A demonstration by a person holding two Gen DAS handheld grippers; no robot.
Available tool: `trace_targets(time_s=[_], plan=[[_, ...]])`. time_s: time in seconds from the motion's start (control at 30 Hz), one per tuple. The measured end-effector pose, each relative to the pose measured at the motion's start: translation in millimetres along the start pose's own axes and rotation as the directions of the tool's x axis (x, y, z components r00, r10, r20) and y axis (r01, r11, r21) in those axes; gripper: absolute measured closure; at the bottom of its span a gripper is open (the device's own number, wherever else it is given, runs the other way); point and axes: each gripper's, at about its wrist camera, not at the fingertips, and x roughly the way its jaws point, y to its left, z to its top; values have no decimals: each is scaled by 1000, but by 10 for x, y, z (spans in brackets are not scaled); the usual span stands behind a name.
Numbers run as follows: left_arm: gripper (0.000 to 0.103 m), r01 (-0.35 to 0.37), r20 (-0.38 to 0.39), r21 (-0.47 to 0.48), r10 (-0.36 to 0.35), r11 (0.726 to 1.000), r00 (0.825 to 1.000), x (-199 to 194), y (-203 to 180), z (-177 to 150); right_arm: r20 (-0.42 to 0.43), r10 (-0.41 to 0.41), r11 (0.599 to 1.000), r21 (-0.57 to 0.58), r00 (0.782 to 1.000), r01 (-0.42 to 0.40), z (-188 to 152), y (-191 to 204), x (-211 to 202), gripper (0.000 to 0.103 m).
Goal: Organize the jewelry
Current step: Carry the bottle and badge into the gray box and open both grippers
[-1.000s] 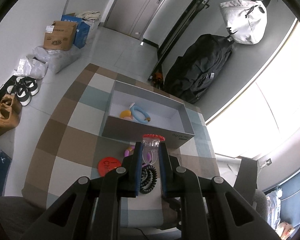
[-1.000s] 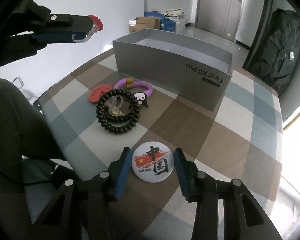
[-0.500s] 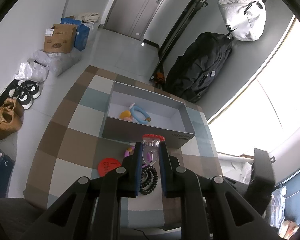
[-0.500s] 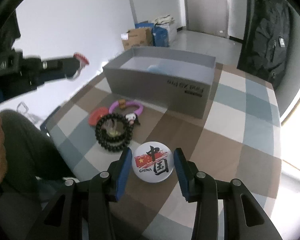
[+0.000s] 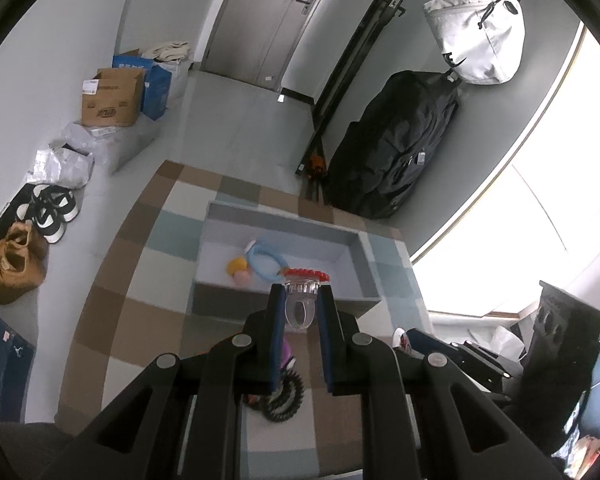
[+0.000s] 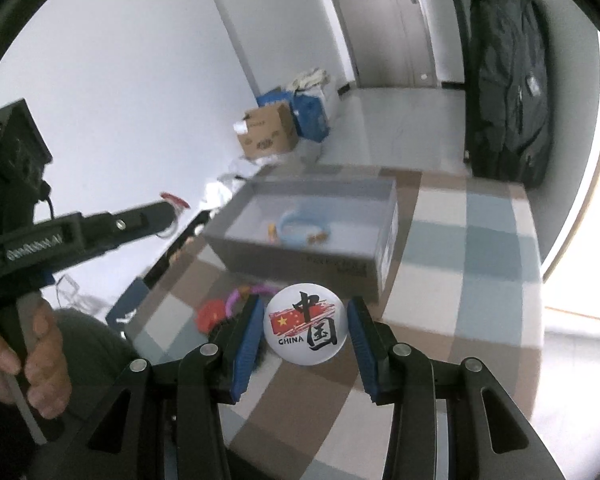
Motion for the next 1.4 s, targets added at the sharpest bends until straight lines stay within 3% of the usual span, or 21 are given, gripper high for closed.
trace_targets(time_s=[0.37,0.73,1.07,1.4], plan=[[92,8,15,37,-9,999,1000,179,-64,305,65,32,999,-17,997,-31,555,-58,5,61],[92,15,-30,21,-15,1000,999,574,27,488,61,56,998,-12,997,-56,960,-178,430,61],[92,5,-110,31,-1,1000,994,958,146,476,-15,69,997,42,998,-68,903,-401,859,61],[92,45,-171,16,-42,999,984,1115,143,466,-68,85,993,82,994,-79,860,-522,1034,61]])
